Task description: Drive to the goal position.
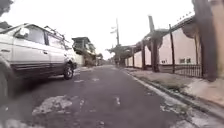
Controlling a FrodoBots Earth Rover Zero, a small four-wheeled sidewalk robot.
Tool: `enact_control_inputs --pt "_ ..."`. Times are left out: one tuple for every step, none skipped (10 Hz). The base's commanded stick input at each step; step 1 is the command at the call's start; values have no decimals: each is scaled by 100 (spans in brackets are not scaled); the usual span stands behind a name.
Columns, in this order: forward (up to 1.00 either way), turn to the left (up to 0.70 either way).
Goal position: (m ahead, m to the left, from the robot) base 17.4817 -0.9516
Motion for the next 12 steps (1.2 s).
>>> enact_control_inputs --pt "100 0" --pt "100 0" --pt "100 0" --pt "100 1" --pt "100 2" --pt "100 1" --pt "100 0" --pt "100 2" --pt "100 4" --pt "100 5" --pt "100 5" --pt "100 4"
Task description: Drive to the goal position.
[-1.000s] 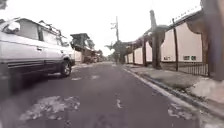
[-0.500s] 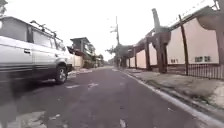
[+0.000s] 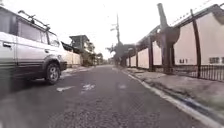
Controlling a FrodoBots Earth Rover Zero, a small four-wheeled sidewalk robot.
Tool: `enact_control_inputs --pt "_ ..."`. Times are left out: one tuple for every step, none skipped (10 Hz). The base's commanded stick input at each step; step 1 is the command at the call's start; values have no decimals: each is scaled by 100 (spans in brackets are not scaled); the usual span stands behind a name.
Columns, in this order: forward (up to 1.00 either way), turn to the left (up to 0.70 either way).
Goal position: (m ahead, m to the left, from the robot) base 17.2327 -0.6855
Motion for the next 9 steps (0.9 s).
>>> enact_control_inputs --pt "100 4" --pt "100 4" --pt "100 4" --pt "100 3" --pt "100 3" --pt "100 3" --pt "100 3" --pt "100 3" --pt "100 5"
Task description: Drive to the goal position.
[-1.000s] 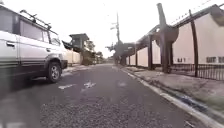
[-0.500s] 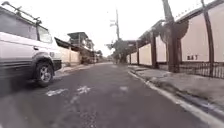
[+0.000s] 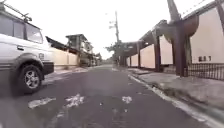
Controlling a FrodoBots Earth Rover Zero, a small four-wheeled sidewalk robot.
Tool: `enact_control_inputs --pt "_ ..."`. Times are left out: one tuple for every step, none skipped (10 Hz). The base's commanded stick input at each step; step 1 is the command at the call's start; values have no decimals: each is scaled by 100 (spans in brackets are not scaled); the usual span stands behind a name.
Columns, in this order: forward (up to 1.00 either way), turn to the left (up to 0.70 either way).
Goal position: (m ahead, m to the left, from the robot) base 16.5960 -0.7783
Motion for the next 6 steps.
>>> enact_control_inputs --pt "100 16" --pt "100 29" --pt "100 22" --pt "100 0" --pt "100 0" --pt "100 0"
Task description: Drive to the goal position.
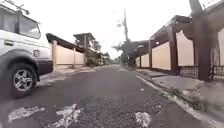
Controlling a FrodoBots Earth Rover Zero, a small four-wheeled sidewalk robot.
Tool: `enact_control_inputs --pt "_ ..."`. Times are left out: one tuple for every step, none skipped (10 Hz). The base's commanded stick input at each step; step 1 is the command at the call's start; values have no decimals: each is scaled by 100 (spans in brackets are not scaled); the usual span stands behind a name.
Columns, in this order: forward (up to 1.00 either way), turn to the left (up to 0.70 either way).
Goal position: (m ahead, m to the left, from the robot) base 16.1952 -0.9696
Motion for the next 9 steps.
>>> enact_control_inputs --pt "100 0" --pt "100 0" --pt "100 0" --pt "100 0" --pt "100 0" --pt "100 0" --pt "100 0" --pt "100 0" --pt "100 0"
